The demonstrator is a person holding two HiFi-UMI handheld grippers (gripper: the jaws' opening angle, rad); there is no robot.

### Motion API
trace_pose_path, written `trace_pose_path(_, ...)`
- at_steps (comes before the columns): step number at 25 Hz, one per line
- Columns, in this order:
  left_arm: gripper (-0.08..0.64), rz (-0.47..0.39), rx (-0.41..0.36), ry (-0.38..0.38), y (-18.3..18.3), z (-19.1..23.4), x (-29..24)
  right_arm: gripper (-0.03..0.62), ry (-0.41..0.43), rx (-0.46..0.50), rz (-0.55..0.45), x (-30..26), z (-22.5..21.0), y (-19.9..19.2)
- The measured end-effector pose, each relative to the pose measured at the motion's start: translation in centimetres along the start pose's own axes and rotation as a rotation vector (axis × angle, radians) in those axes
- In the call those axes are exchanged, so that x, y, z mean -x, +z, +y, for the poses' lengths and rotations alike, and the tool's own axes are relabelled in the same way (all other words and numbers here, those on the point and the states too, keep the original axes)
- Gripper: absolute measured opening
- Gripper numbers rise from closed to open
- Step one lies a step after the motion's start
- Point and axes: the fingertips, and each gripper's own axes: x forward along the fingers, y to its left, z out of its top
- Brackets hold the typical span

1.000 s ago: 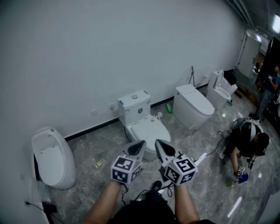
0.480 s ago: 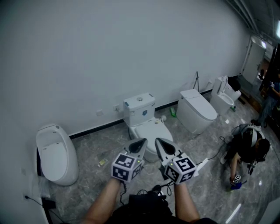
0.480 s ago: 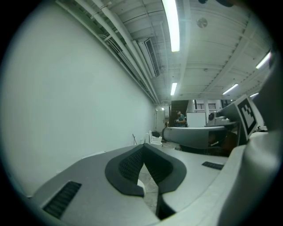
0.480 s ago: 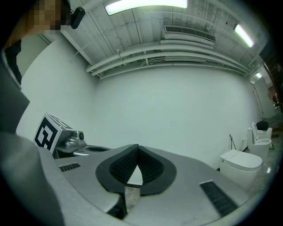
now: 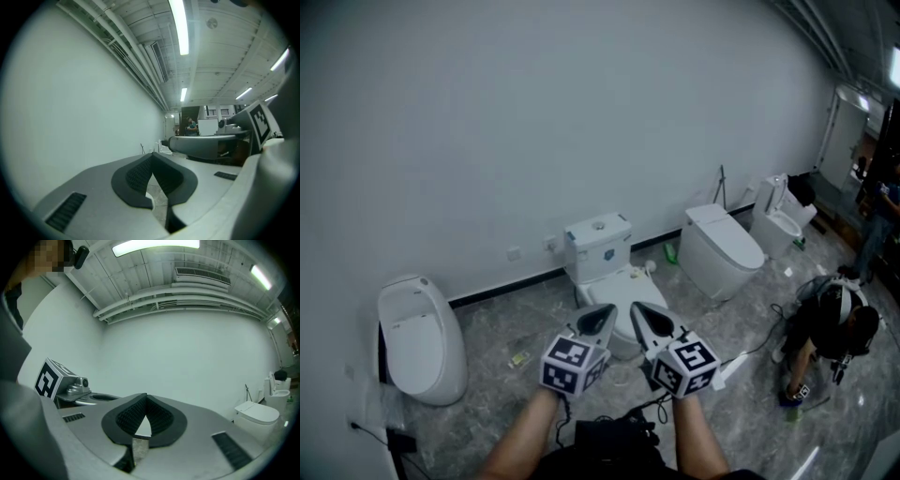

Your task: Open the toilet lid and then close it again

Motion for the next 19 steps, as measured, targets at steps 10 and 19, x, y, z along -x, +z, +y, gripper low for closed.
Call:
trace_pose_path(10,0.008,0.003,0.003,0.014,-0.1,0.0,-0.7,0.009,0.008,0.016,-0.007,0.0,-0.8,0.2)
trace_pose_path(19,0.008,0.0,0.015,0.009,0.1,-0.4,-1.1,0.009,0.008,0.008,0.002,0.4,-1.0,0.3)
